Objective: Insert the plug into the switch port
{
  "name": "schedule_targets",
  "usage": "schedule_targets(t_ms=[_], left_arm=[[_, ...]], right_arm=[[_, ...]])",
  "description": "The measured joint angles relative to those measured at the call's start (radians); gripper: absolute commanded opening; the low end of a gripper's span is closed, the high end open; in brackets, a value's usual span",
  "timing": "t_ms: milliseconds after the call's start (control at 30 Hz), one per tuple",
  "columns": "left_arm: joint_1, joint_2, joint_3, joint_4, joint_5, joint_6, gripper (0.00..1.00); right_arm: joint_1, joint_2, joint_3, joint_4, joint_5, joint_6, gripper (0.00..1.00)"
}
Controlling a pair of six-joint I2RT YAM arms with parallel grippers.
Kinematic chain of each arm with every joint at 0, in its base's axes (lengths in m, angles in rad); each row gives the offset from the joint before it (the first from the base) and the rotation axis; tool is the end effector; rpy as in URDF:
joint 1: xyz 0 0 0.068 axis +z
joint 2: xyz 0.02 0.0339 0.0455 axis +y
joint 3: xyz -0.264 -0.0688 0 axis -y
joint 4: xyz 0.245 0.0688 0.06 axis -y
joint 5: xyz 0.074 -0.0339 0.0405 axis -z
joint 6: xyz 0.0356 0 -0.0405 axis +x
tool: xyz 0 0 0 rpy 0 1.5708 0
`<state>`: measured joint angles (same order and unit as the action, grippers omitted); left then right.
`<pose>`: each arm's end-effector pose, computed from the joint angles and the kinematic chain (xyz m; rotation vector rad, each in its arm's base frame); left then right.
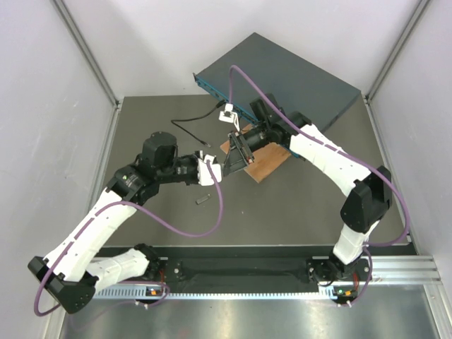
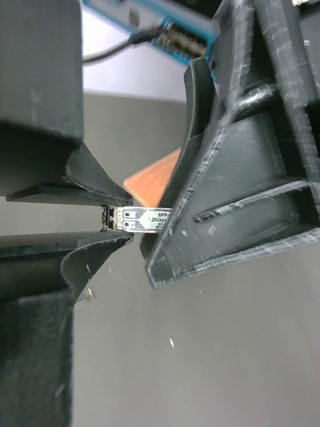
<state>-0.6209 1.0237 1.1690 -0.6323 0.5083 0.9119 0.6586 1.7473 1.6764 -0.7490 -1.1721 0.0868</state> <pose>0.1601 -0.1358 0.3846 1.5992 1.2139 -0.3367 0.2764 0.2554 0.3517 -1.2234 2.0325 1.7484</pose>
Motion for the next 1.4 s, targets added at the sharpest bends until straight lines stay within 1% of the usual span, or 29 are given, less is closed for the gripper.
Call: schedule_targets(t_ms=[67,100,133,167,300,433,500,600,700,800,867,933,967,1000,1033,1167,1267,1400], left_arm=[[-0.002,0.000,-0.003,0.006,-0.002,-0.046,0.00],[-0.003,0.000,-0.006,0.009,-0.005,-0.076,0.00],[-0.003,0.000,-0.008,0.013,-0.009,-0.105,0.00],[-0.003,0.000,-0.012,0.021,-0.015,-0.143,0.00],[-0.003,-0.001,-0.021,0.048,-0.040,-0.296,0.00],[-0.003,0.001,-0.021,0.071,-0.074,-0.480,0.00],[-0.003,0.008,-0.019,0.084,-0.109,-0.584,0.00],[0.006,0.043,0.007,0.090,-0.154,-0.715,0.00],[0.027,0.111,0.070,0.089,-0.192,-0.813,0.00],[0.066,0.208,0.183,0.080,-0.212,-0.895,0.00],[0.103,0.267,0.258,0.083,-0.211,-0.938,0.00],[0.145,0.312,0.315,0.084,-0.200,-0.973,0.00],[0.169,0.332,0.341,0.085,-0.191,-0.991,0.00],[0.188,0.347,0.360,0.086,-0.183,-1.003,0.00],[0.204,0.361,0.378,0.088,-0.180,-1.015,0.00],[0.272,0.401,0.424,0.082,-0.163,-1.035,0.00],[0.291,0.432,0.462,0.064,-0.163,-0.998,0.00],[0.290,0.446,0.477,0.034,-0.185,-0.921,0.00]], right_arm=[[0.001,0.000,0.003,-0.002,0.011,-0.012,0.59],[0.001,0.000,0.010,-0.009,0.023,-0.020,0.68],[0.000,0.000,0.021,-0.016,0.038,-0.027,0.73],[-0.005,-0.001,0.033,-0.022,0.053,-0.033,0.80],[-0.042,-0.017,0.083,-0.029,0.105,-0.046,0.91],[-0.146,-0.073,0.104,-0.004,0.150,-0.026,0.96],[-0.211,-0.130,0.095,0.053,0.168,0.031,0.99],[-0.301,-0.255,0.043,0.154,0.204,0.108,1.00],[-0.405,-0.402,-0.032,0.247,0.245,0.184,1.00],[-0.540,-0.553,-0.127,0.312,0.280,0.255,1.00],[-0.638,-0.618,-0.182,0.339,0.284,0.294,1.00],[-0.763,-0.669,-0.247,0.356,0.282,0.337,1.00],[-0.806,-0.682,-0.274,0.359,0.281,0.353,1.00],[-0.885,-0.702,-0.327,0.365,0.276,0.377,1.00],[-0.901,-0.704,-0.340,0.362,0.275,0.382,1.00],[-1.025,-0.705,-0.488,0.357,0.261,0.446,1.00],[-1.056,-0.697,-0.568,0.373,0.260,0.487,0.99],[-1.059,-0.676,-0.654,0.478,0.241,0.582,1.00]])
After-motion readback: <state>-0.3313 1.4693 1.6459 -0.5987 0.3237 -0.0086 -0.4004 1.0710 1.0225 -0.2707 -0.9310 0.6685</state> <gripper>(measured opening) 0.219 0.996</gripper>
